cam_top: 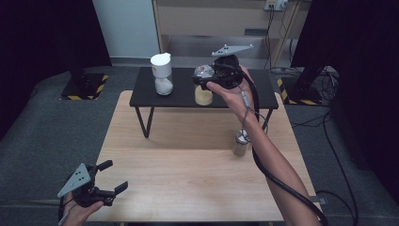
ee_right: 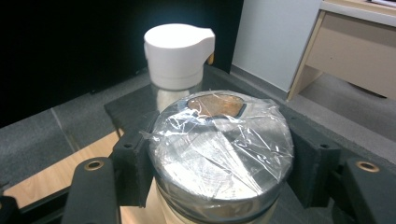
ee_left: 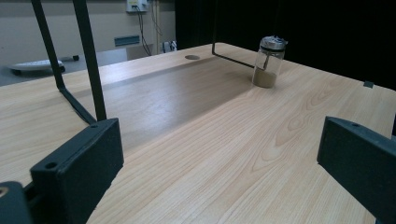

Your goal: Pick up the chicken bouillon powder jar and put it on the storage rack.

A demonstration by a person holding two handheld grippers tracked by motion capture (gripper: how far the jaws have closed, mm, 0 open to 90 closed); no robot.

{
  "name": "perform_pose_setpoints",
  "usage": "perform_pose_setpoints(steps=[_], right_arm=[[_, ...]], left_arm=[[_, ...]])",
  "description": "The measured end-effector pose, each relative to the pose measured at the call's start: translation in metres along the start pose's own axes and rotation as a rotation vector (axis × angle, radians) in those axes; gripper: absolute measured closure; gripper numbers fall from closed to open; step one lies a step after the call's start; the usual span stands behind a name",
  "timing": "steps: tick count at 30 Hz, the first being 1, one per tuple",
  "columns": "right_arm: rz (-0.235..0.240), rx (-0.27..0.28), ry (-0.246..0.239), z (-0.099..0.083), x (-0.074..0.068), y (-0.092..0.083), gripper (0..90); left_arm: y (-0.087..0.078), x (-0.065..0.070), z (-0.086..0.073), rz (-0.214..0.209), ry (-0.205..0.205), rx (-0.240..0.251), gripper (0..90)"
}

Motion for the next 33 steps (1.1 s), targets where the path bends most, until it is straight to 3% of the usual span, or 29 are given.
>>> perform_pose_setpoints(steps=[13, 23, 33], right_arm=[[-0.056, 0.0, 0.01, 0.001, 0.006, 0.024, 35.2], [-0.11, 0.002, 0.023, -0.009, 0.019, 0.035, 35.2], [-0.132, 0.009, 0.03, -0.019, 0.029, 0.044, 35.2]], left_arm=[[0.0, -0.001, -0.001, -0.002, -0.004, 0.003, 0.0], [0.0, -0.001, -0.001, -0.002, -0.006, 0.002, 0.0], [0.0, -0.001, -0.001, -0.003, -0.006, 0.0, 0.0]])
Point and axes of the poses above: each handheld gripper's, and its own axes: y roughly forward along the jaws, z roughly out of its top, x roughly to its right, the point moved 6 cm from there along y, roughly forward along the jaws, and after that the axes turned 10 degrees about x, right-handed, at the moved point
